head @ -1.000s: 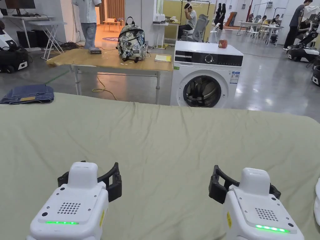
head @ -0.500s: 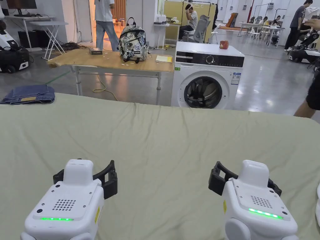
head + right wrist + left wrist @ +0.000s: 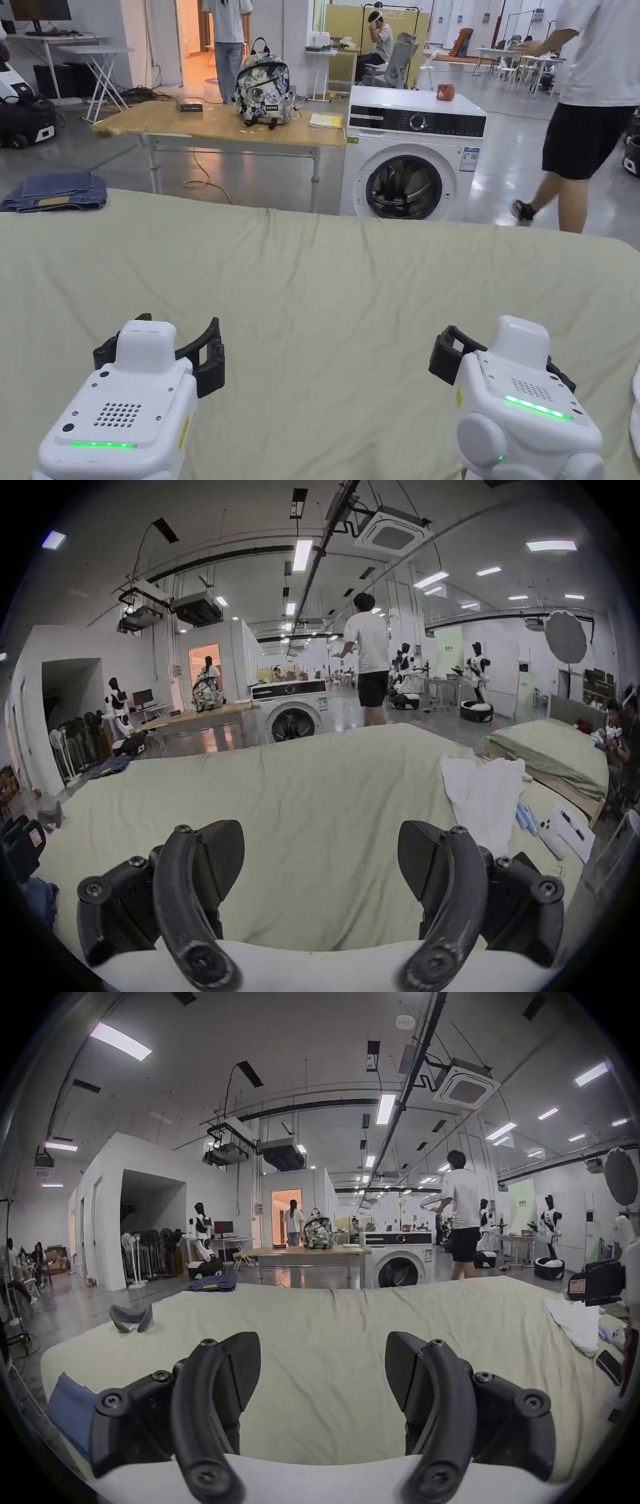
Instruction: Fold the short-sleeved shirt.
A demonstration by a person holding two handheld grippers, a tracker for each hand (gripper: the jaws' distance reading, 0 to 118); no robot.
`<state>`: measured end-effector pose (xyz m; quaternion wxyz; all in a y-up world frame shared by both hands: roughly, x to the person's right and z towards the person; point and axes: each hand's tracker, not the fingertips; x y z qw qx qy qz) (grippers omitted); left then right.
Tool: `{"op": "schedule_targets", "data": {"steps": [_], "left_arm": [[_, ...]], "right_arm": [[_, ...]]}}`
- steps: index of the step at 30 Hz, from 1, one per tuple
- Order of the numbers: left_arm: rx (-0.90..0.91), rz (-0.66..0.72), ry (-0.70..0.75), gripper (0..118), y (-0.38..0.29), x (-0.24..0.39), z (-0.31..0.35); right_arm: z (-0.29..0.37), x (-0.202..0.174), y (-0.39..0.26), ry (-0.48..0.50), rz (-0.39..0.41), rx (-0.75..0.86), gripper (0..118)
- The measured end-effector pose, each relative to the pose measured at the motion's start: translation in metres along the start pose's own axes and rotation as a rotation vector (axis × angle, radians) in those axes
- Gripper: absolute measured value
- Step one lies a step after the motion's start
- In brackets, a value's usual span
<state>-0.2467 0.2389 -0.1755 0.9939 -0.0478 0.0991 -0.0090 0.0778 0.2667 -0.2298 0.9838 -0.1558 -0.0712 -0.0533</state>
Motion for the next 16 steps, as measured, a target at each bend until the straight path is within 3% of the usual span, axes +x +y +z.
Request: {"op": "schedule_targets", "data": {"steps": [4,7,10,16], "left_arm": [[-0.018,0.000,-0.013,75,0.000,0.000,-0.001],[-0.027,-0.001,-0.016,75,-0.001,-0.001,-0.002],[-0.031,0.000,-0.025,75,-0.002,-0.001,-0.002],[-0.043,0.008,-0.038,75,-0.002,-0.001,-0.004]], "right_arm": [[0.001,-0.002,-0.002,-0.001,0.028,-0.003,93],[-0.001,-0.002,-0.004,0.059,0.039,-0.013,93],[0.003,-0.005,-0.005,0.037,0.049,-0.014,93],[0.010,-0.007,0.001,0.101,0.017,-0.022,93]]}}
